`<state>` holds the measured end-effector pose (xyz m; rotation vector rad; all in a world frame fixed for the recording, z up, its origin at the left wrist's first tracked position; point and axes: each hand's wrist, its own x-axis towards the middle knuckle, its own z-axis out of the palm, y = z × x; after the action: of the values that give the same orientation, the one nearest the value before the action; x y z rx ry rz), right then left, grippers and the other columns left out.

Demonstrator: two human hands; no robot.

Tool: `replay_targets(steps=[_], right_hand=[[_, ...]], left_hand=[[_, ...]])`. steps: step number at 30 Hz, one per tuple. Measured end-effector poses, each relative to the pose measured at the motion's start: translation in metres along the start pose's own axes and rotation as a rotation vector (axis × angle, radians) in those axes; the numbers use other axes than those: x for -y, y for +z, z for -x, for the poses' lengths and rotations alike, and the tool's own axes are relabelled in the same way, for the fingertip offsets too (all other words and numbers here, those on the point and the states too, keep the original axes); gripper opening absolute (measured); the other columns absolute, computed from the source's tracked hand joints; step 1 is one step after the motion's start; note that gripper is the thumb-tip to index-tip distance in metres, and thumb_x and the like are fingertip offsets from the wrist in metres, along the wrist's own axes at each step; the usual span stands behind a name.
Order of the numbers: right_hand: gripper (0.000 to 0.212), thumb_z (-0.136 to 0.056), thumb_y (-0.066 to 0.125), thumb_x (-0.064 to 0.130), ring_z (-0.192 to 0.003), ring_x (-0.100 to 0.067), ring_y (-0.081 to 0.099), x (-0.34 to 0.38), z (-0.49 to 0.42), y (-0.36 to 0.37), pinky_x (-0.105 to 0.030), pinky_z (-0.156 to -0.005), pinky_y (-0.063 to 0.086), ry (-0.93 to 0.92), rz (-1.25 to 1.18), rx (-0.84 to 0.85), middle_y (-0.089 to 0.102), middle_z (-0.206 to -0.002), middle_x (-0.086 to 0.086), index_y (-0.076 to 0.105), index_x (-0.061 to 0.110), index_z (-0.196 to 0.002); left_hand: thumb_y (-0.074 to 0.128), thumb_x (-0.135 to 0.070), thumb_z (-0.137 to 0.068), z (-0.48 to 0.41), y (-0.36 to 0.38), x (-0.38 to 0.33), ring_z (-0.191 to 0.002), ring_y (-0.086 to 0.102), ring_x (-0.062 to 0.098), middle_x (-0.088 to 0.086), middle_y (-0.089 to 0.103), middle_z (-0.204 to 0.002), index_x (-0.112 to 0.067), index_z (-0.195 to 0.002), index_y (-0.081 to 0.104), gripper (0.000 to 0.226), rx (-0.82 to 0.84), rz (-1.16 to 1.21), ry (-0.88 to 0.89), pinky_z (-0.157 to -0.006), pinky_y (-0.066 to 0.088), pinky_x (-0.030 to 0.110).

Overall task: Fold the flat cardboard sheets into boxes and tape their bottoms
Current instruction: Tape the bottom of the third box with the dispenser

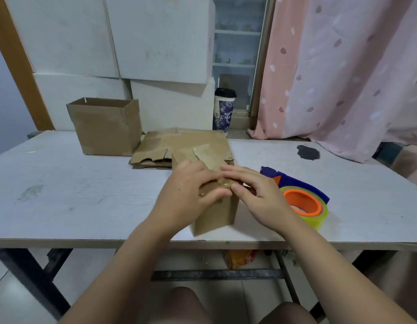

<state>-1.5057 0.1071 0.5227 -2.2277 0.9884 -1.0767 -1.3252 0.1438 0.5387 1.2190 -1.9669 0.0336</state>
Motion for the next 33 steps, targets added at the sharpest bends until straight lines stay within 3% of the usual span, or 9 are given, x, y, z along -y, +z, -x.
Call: replay_targets(steps=[4, 8, 13, 16, 20, 24, 26, 29, 33], right_hand=[[0.029, -0.083, 0.056, 0.036, -0.124, 0.011, 0.041, 0.004, 0.004, 0.0, -0.01, -0.097, 0.04, 0.049, -0.144, 0.036, 0.048, -0.136, 0.019, 0.062, 0.041, -0.112], [0.027, -0.084, 0.051, 0.038, -0.122, 0.015, 0.042, 0.006, 0.0, 0.002, -0.007, -0.095, 0.037, 0.084, -0.258, 0.071, 0.05, -0.133, 0.021, 0.066, 0.038, -0.107], [0.018, -0.095, 0.055, 0.026, -0.111, 0.011, 0.054, 0.002, -0.005, -0.001, -0.012, -0.094, 0.043, 0.108, -0.23, -0.057, 0.063, -0.114, 0.022, 0.068, 0.036, -0.103], [0.022, -0.096, 0.053, 0.024, -0.099, 0.011, 0.053, -0.007, -0.002, -0.004, -0.008, -0.083, 0.04, 0.1, 0.045, -0.209, 0.064, -0.107, 0.022, 0.068, 0.032, -0.11], [0.023, -0.095, 0.051, 0.019, -0.117, -0.003, 0.045, -0.02, -0.002, -0.021, -0.02, -0.094, 0.031, 0.179, 0.33, -0.255, 0.063, -0.113, 0.012, 0.07, 0.025, -0.107], [0.03, -0.089, 0.052, 0.017, -0.128, -0.02, 0.039, -0.034, -0.002, -0.04, -0.03, -0.107, 0.027, 0.343, 0.535, -0.247, 0.058, -0.127, 0.002, 0.066, 0.026, -0.114], [0.041, -0.086, 0.052, 0.017, -0.131, -0.025, 0.036, -0.039, -0.001, -0.053, -0.034, -0.109, 0.025, 0.445, 0.665, -0.231, 0.054, -0.134, -0.002, 0.06, 0.028, -0.125], [0.06, -0.08, 0.05, 0.014, -0.122, -0.031, 0.045, -0.044, -0.001, -0.074, -0.04, -0.1, 0.039, 0.672, 0.701, -0.046, 0.054, -0.134, -0.005, 0.048, 0.036, -0.136], [0.059, -0.083, 0.05, 0.018, -0.101, -0.026, 0.055, -0.051, -0.002, -0.084, -0.029, -0.072, 0.044, 0.772, 0.599, 0.143, 0.056, -0.131, -0.002, 0.041, 0.035, -0.139]], left_hand=[[0.038, -0.052, -0.09, 0.006, -0.02, 0.008, -0.097, 0.05, -0.008, -0.026, 0.059, -0.099, -0.03, -0.11, 0.067, 0.041, -0.093, 0.145, -0.05, -0.086, 0.034, 0.006], [0.029, -0.046, -0.094, 0.011, -0.024, 0.029, -0.127, 0.038, 0.002, -0.023, 0.052, -0.122, -0.031, -0.115, 0.065, 0.044, -0.003, 0.096, -0.163, -0.111, 0.026, 0.04], [0.008, -0.082, -0.078, 0.026, -0.018, 0.038, -0.128, 0.037, 0.011, -0.017, 0.048, -0.134, -0.033, -0.124, 0.058, 0.083, 0.052, -0.163, -0.059, -0.097, 0.021, 0.038], [0.019, -0.089, -0.069, 0.028, -0.023, 0.039, -0.119, 0.04, 0.012, -0.018, 0.051, -0.127, -0.04, -0.12, 0.058, 0.081, 0.055, -0.266, -0.044, -0.082, 0.015, 0.031], [0.024, -0.091, -0.068, 0.023, -0.028, 0.029, -0.099, 0.047, 0.018, -0.011, 0.055, -0.105, -0.039, -0.106, 0.061, 0.074, 0.049, -0.437, -0.066, -0.073, 0.01, 0.029], [0.025, -0.09, -0.066, 0.021, -0.019, 0.008, -0.083, 0.045, 0.024, 0.001, 0.052, -0.085, -0.025, -0.09, 0.065, 0.08, 0.0, -0.661, -0.237, -0.073, 0.021, 0.037], [0.016, -0.09, -0.068, 0.018, -0.019, 0.0, -0.085, 0.043, 0.023, 0.001, 0.051, -0.088, -0.027, -0.093, 0.062, 0.083, 0.049, -0.722, -0.317, -0.074, 0.021, 0.038], [0.008, -0.083, -0.073, 0.01, -0.029, 0.003, -0.098, 0.038, 0.014, -0.008, 0.043, -0.099, -0.043, -0.111, 0.057, 0.074, 0.149, -0.638, -0.291, -0.086, 0.019, 0.038], [0.043, -0.06, -0.085, 0.009, -0.043, 0.012, -0.125, 0.026, 0.013, -0.011, 0.031, -0.124, -0.047, -0.134, 0.043, 0.051, 0.319, -0.23, -0.39, -0.106, 0.025, 0.033]])
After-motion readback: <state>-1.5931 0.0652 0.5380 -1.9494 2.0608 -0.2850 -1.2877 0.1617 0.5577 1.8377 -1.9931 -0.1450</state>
